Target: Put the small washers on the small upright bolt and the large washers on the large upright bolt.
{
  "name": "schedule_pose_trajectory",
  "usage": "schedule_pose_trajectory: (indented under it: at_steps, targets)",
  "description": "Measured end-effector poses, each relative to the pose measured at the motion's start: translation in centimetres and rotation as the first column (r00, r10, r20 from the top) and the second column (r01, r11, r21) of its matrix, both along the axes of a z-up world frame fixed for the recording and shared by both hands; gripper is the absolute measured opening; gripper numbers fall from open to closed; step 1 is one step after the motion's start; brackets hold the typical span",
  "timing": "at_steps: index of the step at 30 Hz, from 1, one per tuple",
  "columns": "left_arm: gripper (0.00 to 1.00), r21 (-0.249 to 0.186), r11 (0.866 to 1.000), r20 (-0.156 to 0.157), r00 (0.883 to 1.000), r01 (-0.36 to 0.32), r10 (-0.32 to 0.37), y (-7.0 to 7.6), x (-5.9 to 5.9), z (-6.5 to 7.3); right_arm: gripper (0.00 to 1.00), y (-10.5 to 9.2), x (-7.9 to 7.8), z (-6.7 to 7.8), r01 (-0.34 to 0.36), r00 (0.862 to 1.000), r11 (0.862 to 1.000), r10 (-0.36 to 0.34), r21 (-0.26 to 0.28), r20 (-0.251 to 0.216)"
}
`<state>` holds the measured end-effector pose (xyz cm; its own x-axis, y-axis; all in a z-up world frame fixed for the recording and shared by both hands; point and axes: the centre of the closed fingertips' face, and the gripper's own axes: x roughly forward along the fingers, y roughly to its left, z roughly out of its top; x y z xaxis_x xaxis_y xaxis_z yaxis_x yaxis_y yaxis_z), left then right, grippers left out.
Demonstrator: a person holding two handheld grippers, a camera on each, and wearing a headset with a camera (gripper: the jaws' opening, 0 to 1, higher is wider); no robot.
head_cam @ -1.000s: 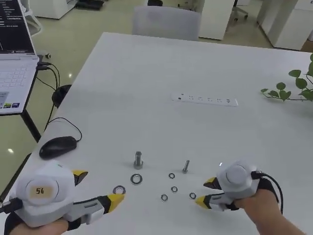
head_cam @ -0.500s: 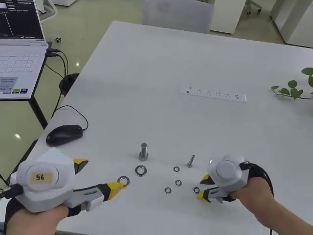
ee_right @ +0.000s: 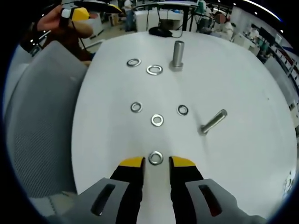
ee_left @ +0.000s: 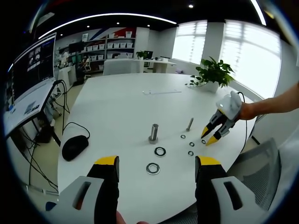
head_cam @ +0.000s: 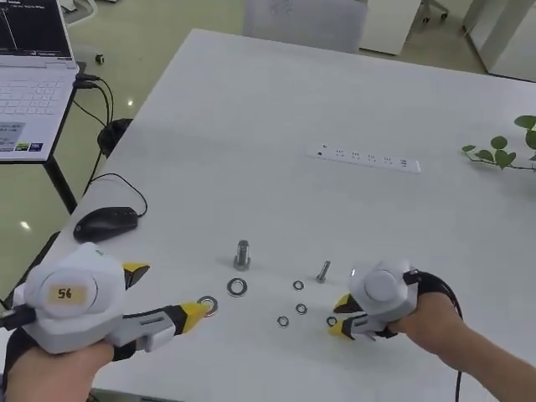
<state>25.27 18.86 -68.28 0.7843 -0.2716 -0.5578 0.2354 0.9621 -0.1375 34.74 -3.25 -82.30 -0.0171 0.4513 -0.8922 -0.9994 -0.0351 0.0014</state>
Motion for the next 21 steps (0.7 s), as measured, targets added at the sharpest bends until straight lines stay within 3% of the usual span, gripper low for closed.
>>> schedule_pose_trajectory:
  at_steps: [3, 8, 21]
  targets:
    - [0.65, 0.005, 1.000, 0.003, 1.000, 0.005, -0.005, -0.06, 0.11, 0.05, 0.16, 0.07, -0.22, -0.05, -0.026, 1.000, 1.000, 0.026, -0.016, 0.008]
    - [0.65, 0.007, 1.000, 0.004, 1.000, 0.003, -0.003, 0.12, 0.04, 0.03, 0.15, 0.04, -0.19, -0.06, -0.022, 1.000, 0.999, 0.022, -0.026, 0.014]
    - [0.64, 0.012, 1.000, 0.009, 1.000, -0.009, 0.009, 0.62, -0.23, 0.31, 0.14, -0.07, -0.14, 0.05, 0.101, 0.995, 0.995, -0.101, 0.011, -0.006]
